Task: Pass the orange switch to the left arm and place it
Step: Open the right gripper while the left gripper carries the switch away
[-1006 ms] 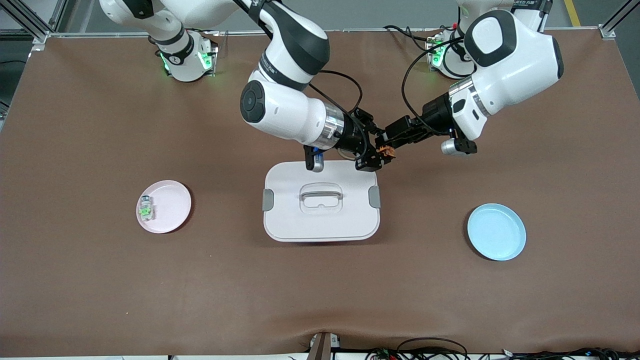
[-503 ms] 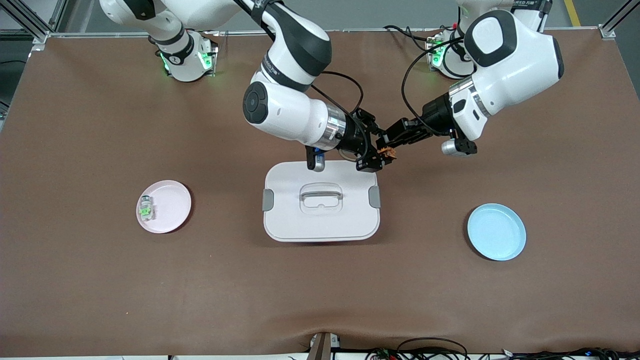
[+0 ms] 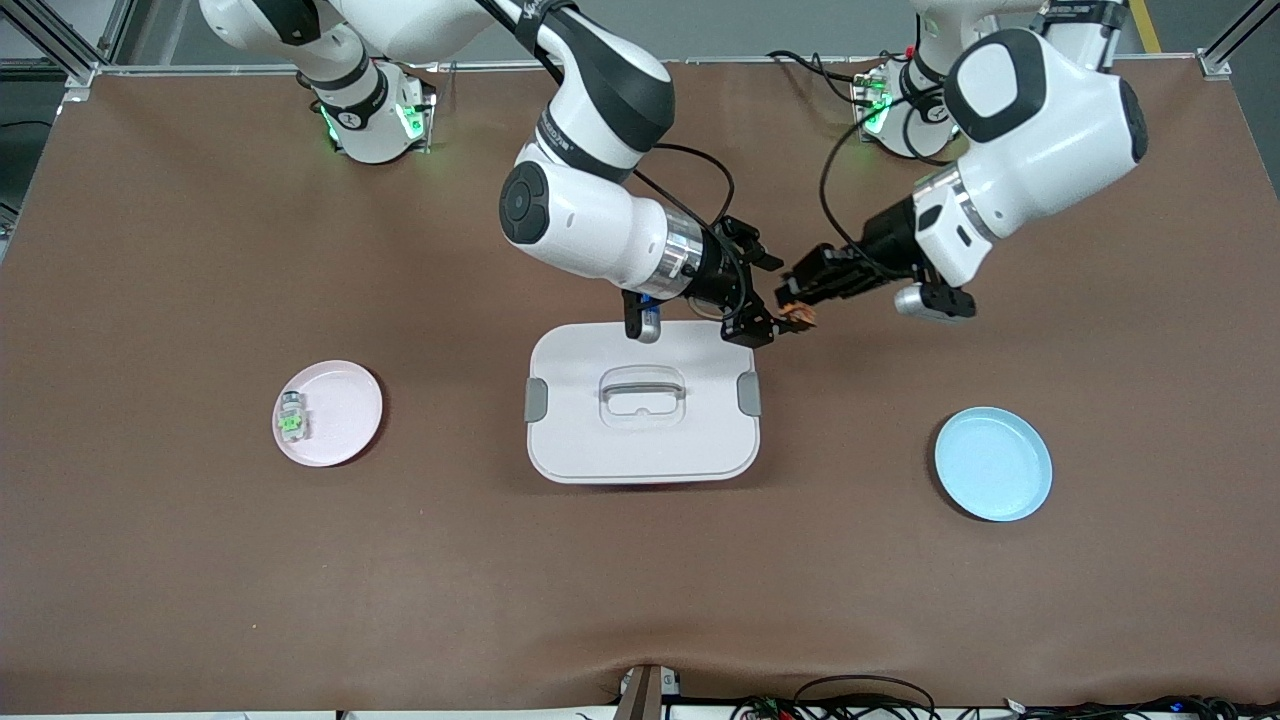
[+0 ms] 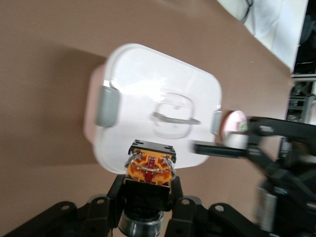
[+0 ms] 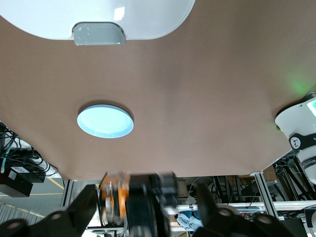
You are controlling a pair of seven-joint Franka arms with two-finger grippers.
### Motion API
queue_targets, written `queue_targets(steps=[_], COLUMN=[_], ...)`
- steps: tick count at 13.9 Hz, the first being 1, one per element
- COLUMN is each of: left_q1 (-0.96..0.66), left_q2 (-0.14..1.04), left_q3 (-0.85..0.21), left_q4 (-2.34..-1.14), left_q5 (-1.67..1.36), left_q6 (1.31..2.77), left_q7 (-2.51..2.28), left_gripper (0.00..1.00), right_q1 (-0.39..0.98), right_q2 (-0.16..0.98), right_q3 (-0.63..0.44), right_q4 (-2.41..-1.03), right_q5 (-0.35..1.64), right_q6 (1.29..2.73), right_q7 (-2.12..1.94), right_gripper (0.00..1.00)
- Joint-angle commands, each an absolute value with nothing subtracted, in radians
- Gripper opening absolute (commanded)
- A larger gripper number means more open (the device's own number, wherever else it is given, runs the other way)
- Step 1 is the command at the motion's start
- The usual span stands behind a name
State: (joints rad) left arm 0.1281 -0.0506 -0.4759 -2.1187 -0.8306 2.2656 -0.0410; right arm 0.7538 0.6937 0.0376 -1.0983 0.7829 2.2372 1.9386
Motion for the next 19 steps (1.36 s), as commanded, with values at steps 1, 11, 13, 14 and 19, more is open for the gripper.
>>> queue_targets(steps=[1, 11, 13, 14, 19], left_q1=[0.202, 0.341, 0.357, 0.371, 0.414], left_q2=[-0.020, 0.202, 0.259, 0.303, 0.465], left_q3=[-0.480, -0.474, -0.471, -0.469, -0.469], left_q4=[-2.114, -1.958, -1.922, -1.896, -1.777], left_q5=[-0.760, -0.245, -0.154, -0.073, 0.194], left_q6=[2.212, 2.161, 2.163, 2.163, 2.172], left_q7=[0.073, 0.524, 0.664, 0.742, 1.053], left_gripper=[0.00, 0.00, 0.00, 0.00, 0.00], right_q1=[0.758, 0.746, 0.755, 0.753, 0.738], right_q2=[0.696, 0.696, 0.693, 0.693, 0.678], right_q3=[0.031, 0.026, 0.028, 0.029, 0.025], right_q4=[-1.071, -1.072, -1.078, -1.078, -1.081], right_q5=[0.798, 0.741, 0.631, 0.593, 0.467], right_q6=[2.215, 2.188, 2.165, 2.154, 2.123], right_q7=[1.959, 1.905, 1.812, 1.772, 1.629], right_gripper=[1.00, 1.00, 1.00, 1.00, 1.00])
